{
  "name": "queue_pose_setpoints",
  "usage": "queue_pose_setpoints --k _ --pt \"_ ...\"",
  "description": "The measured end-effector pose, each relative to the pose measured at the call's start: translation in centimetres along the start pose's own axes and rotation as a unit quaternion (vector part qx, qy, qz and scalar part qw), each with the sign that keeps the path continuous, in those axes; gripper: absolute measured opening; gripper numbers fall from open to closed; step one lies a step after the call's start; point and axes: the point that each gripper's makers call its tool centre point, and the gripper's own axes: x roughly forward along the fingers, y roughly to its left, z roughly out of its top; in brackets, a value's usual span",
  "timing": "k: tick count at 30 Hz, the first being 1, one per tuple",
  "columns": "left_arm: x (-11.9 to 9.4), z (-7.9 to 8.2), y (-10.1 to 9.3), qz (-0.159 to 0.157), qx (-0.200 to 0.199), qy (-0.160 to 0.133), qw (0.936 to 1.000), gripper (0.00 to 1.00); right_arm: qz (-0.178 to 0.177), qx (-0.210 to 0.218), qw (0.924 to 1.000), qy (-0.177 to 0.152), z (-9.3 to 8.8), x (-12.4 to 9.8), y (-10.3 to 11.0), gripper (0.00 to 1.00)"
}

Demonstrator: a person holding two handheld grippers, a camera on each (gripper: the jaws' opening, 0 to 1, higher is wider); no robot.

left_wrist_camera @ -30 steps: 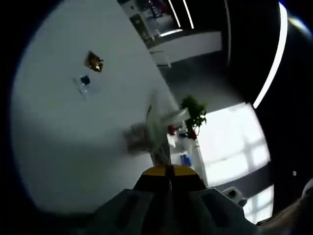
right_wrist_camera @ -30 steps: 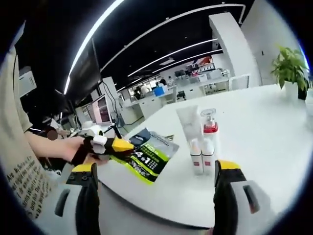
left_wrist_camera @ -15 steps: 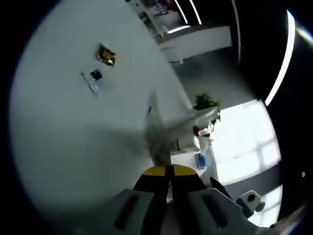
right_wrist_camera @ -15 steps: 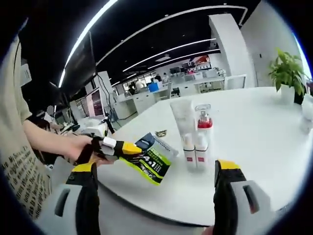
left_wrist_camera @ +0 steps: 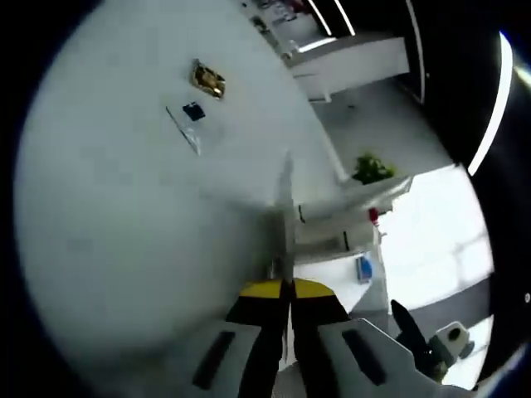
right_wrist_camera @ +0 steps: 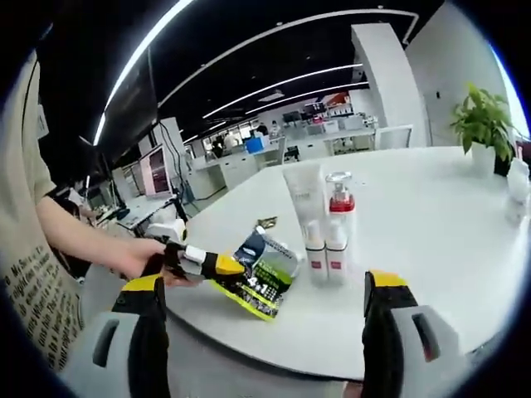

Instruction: Arrange the skincare products in the storage area until every visible bottle or jar stands upright without overlapping.

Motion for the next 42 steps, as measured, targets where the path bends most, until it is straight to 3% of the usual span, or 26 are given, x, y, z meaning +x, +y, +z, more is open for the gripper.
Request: queue_pose_setpoints --k 4,15,22,26,29,33,35,36,38,41,42 --pt "0.3 0.1 1.3 0.014 -0.02 -0.008 0.9997 0.0 0.002 0.0 1.0 0.003 -0.1 0.1 0.2 0.99" --pt "1.1 0.0 3.6 0.06 0.017 0.01 0.998 0.03 -0.001 0.006 1.0 0.005 -0.4 0.2 -0.1 0.99" --pt "0.9 0.4 3.9 0.084 0.1 0.024 0.9912 0.05 0.001 0.009 0.9999 0.008 -0.6 0.2 -0.1 0.99" --pt "0.5 1.1 3.9 0.11 0.194 0.046 0.9737 0.14 0.002 0.009 0.9999 0.01 -0.7 0.3 0.0 0.99" --pt "0.1 1.9 4.2 0.138 0.259 0.059 0.9541 0.23 0.004 0.009 0.9999 0.011 -0.8 0.3 0.0 0.99" --pt "0.2 2.6 3.7 0.148 0.372 0.084 0.9123 0.33 0.004 0.011 0.9999 0.011 -0.9 0.3 0.0 0.99" --pt "0.7 2.6 3.0 0.138 0.428 0.103 0.8871 0.39 0.005 0.01 0.9999 0.011 -0.9 0.3 0.0 0.99" --pt "1.0 2.6 2.7 0.135 0.463 0.115 0.8684 0.41 0.005 0.01 0.9999 0.012 -1.0 0.3 0.0 0.99" --pt "1.8 2.3 2.0 0.12 0.515 0.141 0.8373 0.45 0.005 0.01 0.9999 0.012 -1.0 0.3 -0.1 0.99" --pt "2.9 1.9 1.6 0.103 0.563 0.175 0.8011 0.52 0.005 0.011 0.9999 0.012 -1.1 0.3 -0.1 0.99" --pt "3.2 1.7 1.5 0.098 0.567 0.184 0.7969 0.56 0.004 0.011 0.9999 0.012 -1.1 0.3 -0.1 0.99"
